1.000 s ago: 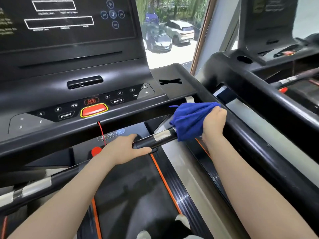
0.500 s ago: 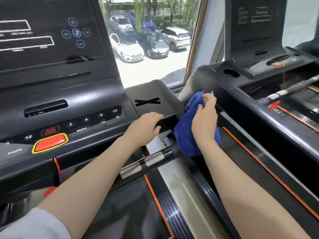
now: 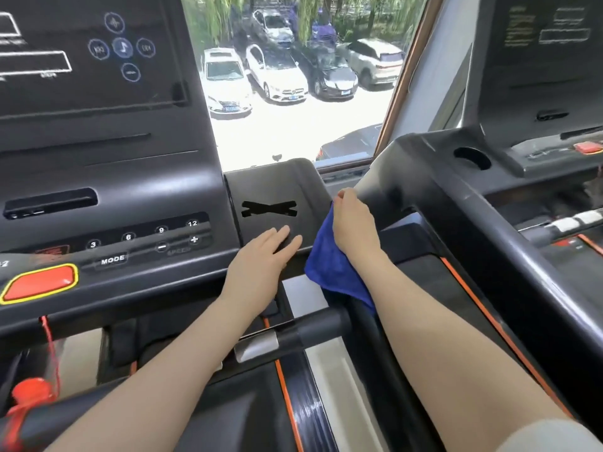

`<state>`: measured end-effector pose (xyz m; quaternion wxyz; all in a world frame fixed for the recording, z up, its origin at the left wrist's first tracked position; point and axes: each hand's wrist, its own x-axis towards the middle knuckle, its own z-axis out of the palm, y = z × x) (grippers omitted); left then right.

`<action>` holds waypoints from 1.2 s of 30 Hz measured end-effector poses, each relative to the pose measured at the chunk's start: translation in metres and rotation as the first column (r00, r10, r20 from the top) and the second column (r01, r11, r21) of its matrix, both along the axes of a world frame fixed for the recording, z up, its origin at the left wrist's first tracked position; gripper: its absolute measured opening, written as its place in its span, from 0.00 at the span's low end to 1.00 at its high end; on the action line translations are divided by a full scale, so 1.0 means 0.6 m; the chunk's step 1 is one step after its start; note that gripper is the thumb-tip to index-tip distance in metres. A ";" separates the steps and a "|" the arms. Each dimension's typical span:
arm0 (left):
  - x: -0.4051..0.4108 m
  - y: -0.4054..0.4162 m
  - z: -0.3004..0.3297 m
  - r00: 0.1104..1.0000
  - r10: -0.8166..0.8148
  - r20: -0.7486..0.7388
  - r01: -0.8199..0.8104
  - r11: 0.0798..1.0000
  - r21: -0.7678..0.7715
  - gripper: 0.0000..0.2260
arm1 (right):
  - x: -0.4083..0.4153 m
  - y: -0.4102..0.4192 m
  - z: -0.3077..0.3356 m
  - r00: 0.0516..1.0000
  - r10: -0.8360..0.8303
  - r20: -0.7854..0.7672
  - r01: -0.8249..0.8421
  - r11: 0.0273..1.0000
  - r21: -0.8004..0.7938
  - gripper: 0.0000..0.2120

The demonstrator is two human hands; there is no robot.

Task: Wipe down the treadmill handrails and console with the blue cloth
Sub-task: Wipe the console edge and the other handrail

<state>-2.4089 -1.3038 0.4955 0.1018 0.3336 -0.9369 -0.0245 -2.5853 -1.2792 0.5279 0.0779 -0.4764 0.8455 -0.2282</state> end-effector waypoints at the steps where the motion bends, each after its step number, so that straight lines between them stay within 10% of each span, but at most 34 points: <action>1: 0.000 0.001 0.001 1.000 0.012 -0.009 -0.012 1.000 0.004 0.27 | 0.000 0.003 0.001 1.000 0.020 0.008 -0.020 1.000 0.012 0.09; 9: -0.007 0.006 -0.008 0.996 0.017 -0.082 -0.015 0.999 0.029 0.30 | 0.033 0.158 -0.010 0.961 0.277 0.013 -0.271 0.930 0.248 0.28; 16: -0.011 0.018 -0.007 0.991 0.077 -0.111 -0.076 0.997 0.019 0.26 | 0.046 0.130 -0.036 0.961 0.182 -0.210 -0.125 0.958 0.259 0.29; 24: 0.000 0.013 0.006 0.997 -0.030 -0.067 0.025 0.997 -0.075 0.29 | 0.032 0.039 -0.020 0.996 0.028 -0.081 -0.015 0.987 0.160 0.23; 36: 0.002 -0.013 0.023 0.988 -0.130 0.082 0.131 0.991 -0.017 0.24 | 0.132 0.257 -0.037 0.830 -0.332 -0.448 0.494 0.812 0.312 0.20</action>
